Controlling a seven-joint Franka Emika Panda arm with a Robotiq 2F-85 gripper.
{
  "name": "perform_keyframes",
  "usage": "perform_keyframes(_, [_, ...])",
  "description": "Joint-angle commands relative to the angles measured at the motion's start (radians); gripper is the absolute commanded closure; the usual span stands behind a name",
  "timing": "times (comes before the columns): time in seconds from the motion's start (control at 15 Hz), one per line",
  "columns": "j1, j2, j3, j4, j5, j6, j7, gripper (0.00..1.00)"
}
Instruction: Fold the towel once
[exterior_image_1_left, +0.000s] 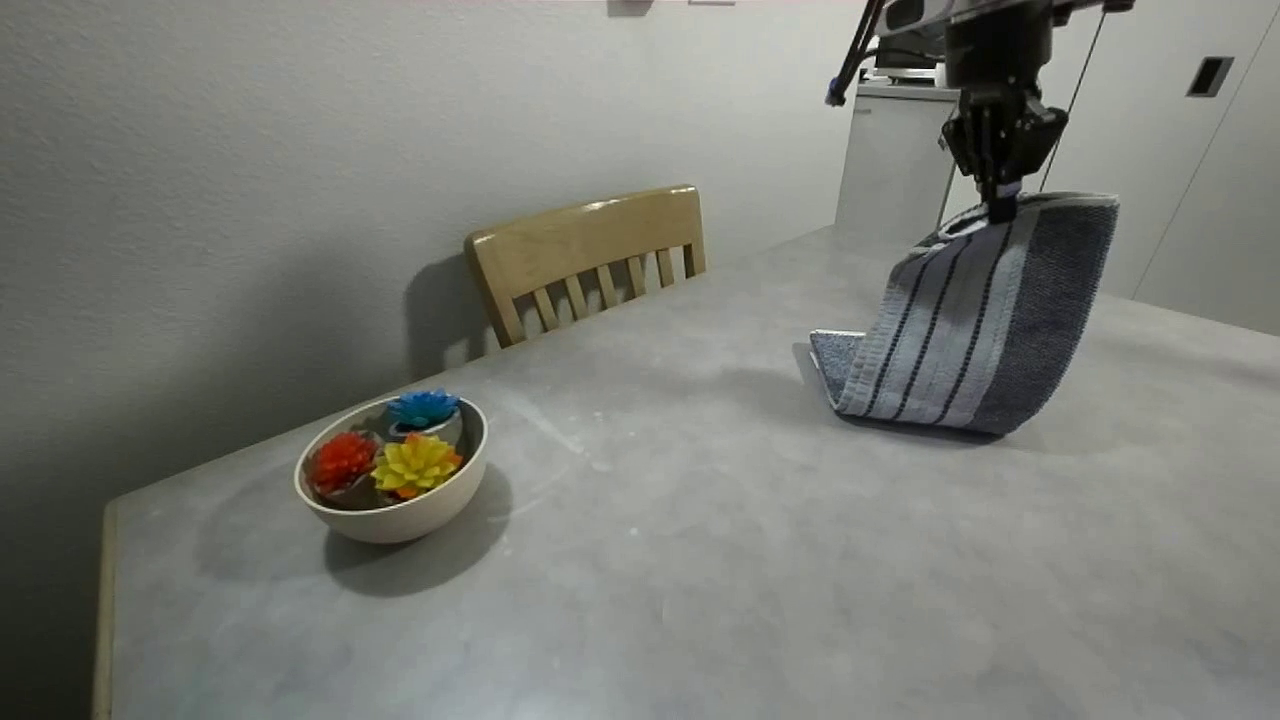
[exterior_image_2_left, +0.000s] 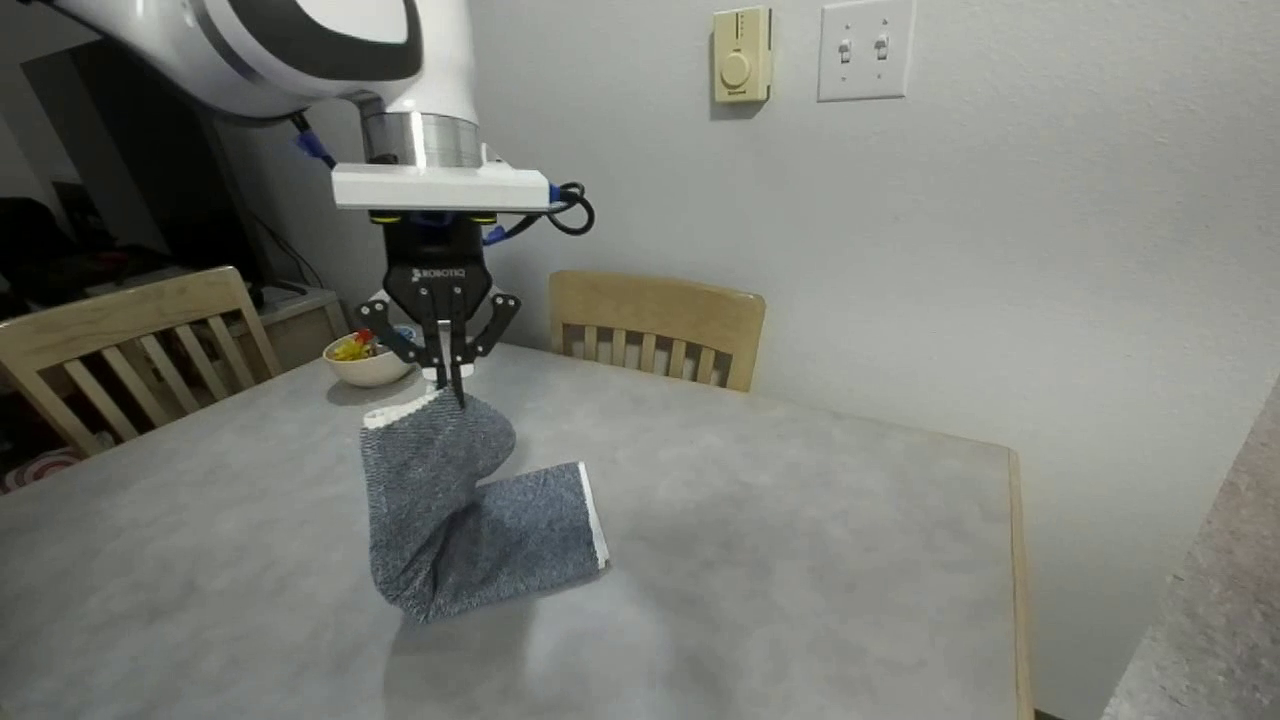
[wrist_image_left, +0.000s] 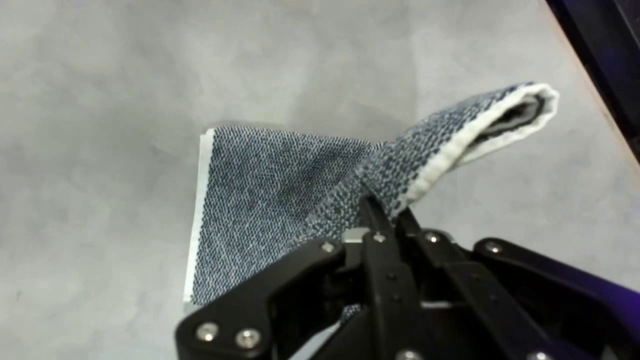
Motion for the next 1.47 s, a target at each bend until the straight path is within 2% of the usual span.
perform_keyframes(0.0, [-0.027,0.090,0.005,0.100,-0.020,-0.081,-0.113,0.98])
perform_keyframes(0.33, [-0.020,0.145,0.012,0.171,-0.101,-0.170,-0.261,0.98])
perform_keyframes(0.87, [0.053,0.154,0.050,0.165,-0.261,-0.295,-0.370,0.98])
perform_keyframes(1.13, [0.068,0.113,0.057,0.110,-0.330,-0.251,-0.417,0.98])
perform_keyframes(1.4, [0.047,0.134,0.047,0.162,-0.350,-0.249,-0.494,0.98])
